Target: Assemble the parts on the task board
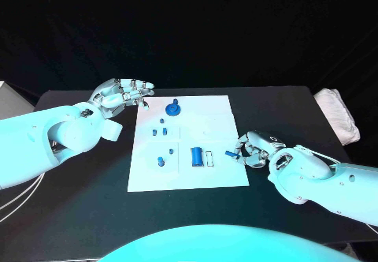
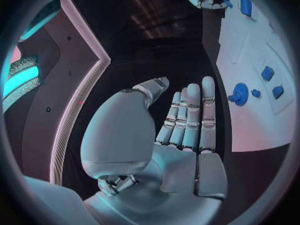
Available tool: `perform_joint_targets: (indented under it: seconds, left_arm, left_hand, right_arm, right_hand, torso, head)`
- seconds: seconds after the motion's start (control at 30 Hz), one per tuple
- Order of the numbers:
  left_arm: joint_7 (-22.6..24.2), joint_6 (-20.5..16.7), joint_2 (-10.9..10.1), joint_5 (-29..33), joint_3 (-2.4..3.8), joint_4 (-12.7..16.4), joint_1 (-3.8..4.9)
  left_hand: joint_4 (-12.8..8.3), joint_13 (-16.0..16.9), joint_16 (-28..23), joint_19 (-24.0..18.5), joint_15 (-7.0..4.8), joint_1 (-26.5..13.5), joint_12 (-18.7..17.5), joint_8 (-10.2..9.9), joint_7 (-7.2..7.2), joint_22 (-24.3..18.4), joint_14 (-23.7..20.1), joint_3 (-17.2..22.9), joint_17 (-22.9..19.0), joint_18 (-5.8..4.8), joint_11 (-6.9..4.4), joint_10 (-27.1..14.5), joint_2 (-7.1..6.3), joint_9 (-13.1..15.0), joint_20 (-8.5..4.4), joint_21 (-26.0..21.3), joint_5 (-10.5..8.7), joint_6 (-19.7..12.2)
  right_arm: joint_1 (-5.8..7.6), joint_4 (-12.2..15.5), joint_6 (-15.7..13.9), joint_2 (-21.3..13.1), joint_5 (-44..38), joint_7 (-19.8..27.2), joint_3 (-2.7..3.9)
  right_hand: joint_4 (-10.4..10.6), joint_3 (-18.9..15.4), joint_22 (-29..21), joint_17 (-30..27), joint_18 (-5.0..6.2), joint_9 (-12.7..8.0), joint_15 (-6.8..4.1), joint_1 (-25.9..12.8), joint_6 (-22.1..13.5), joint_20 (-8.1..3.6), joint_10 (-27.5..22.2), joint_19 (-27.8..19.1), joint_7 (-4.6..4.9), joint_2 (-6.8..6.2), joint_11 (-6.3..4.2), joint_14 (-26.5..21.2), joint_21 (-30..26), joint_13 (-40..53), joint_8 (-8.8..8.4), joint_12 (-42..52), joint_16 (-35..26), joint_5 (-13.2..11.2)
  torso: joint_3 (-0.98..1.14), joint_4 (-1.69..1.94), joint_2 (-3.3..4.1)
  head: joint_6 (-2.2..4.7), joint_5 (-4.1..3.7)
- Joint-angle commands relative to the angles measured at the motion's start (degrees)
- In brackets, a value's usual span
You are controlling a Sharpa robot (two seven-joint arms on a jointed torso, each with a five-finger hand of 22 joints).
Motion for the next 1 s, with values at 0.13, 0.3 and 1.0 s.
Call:
perform_joint_targets:
  seconds: [0.13, 0.3, 1.0]
  left_arm:
    - [0.2, 1.2, 0.0, 0.2, 0.03, 0.2, 0.0]
    - [0.2, 1.2, 0.0, 0.2, 0.03, 0.2, 0.0]
    - [0.1, 1.1, -0.1, 0.2, 0.03, 0.3, 0.0]
  left_hand:
    - [0.2, -0.1, 0.1, 0.5, 0.05, -0.2, 0.2, -0.1, 0.59, 0.0, -0.4, 0.0, -0.1, 0.79, 0.0, -0.4, 0.21, 0.0, 0.05, -0.4, 0.23, -0.4]
    - [0.2, -0.1, 0.1, 0.5, 0.05, -0.2, 0.2, -0.1, 0.59, 0.0, -0.4, 0.0, -0.1, 0.79, 0.0, -0.4, 0.21, 0.0, 0.05, -0.4, 0.23, -0.4]
    - [0.2, -0.1, 0.1, 0.5, 0.05, -0.2, 0.2, -0.1, 0.6, -0.1, -0.4, 0.0, -0.1, 0.79, 0.0, -0.4, 0.25, 0.0, 0.06, -0.4, 0.24, -0.4]
  right_arm:
    - [-0.68, -0.2, 2.3, 0.2, -2.4, -2.9, -0.5]
    - [-0.7, 0.9, 0.6, 0.0, -2.3, -2.7, -0.49]
    - [1.42, 7.0, -6.4, -0.8, -1.2, -1.4, -0.1]
  right_hand:
    - [-0.7, 4.8, 9.3, 11.6, -0.16, 0.3, -0.43, -0.5, 0.9, -0.55, 3.0, 3.3, -0.2, -1.27, -0.57, 5.3, 0.0, 12.1, 0.21, 0.1, -0.2, 5.3]
    - [-1.2, 7.7, 9.6, 11.8, -0.26, 0.7, -0.64, -2.3, 1.3, -0.71, 3.3, 3.4, -0.52, -1.84, -0.82, 5.3, 0.5, 12.3, 0.79, 0.4, -0.1, 8.5]
    - [-1.6, 10.1, 10.7, 13.1, -0.67, 1.7, -1.11, -6.2, 1.9, -1.15, 4.0, 4.0, -1.19, -2.85, -1.39, 5.6, 2.6, 13.0, 2.12, 1.9, 0.7, 8.7]
  torso:
    - [-0.04, -0.03, 0.0]
    - [-0.06, -0.06, -0.02]
    - [-0.04, -0.05, 0.01]
  head:
    - [0.0, 0.07]
    - [0.0, 0.11]
    - [0.0, -0.06]
